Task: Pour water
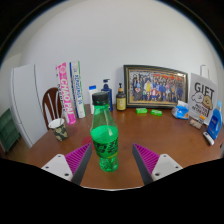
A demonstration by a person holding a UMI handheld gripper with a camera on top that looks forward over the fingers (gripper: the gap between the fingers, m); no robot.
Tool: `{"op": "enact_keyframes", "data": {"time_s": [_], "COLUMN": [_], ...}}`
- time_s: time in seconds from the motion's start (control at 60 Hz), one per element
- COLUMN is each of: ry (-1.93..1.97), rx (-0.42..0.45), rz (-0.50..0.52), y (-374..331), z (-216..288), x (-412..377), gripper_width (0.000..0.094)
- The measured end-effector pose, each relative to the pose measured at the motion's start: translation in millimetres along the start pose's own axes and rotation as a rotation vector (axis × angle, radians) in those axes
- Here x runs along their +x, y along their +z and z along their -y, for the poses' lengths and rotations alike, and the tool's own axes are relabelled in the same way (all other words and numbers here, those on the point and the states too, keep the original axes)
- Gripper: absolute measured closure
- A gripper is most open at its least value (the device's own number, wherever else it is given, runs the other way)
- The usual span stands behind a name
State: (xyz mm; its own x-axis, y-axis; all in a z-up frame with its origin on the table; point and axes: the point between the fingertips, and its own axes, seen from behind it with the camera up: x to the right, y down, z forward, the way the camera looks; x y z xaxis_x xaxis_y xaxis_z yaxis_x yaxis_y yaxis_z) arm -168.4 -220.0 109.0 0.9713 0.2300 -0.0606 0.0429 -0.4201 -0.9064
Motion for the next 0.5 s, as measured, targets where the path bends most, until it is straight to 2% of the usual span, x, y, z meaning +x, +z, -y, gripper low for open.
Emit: {"op": "enact_keyframes", "data": {"time_s": [0.083, 0.217, 0.25, 0.3, 0.5], "ry": [-0.007, -0.018, -0.019, -0.019, -0.022], "rx": [0.030, 0.053, 0.060, 0.066, 0.131], "rz": [-0.031, -0.081, -0.095, -0.124, -0.209], "y": [23.1, 54.7, 61.1, 66.8, 72.4], "z": [0.0, -5.3, -7.1, -9.0, -1.2], "x": [-3.0, -9.2, -8.3, -7.0, -5.7], "gripper_width": [0.0111, 0.0223, 0.0275, 0.0408, 0.0569]}}
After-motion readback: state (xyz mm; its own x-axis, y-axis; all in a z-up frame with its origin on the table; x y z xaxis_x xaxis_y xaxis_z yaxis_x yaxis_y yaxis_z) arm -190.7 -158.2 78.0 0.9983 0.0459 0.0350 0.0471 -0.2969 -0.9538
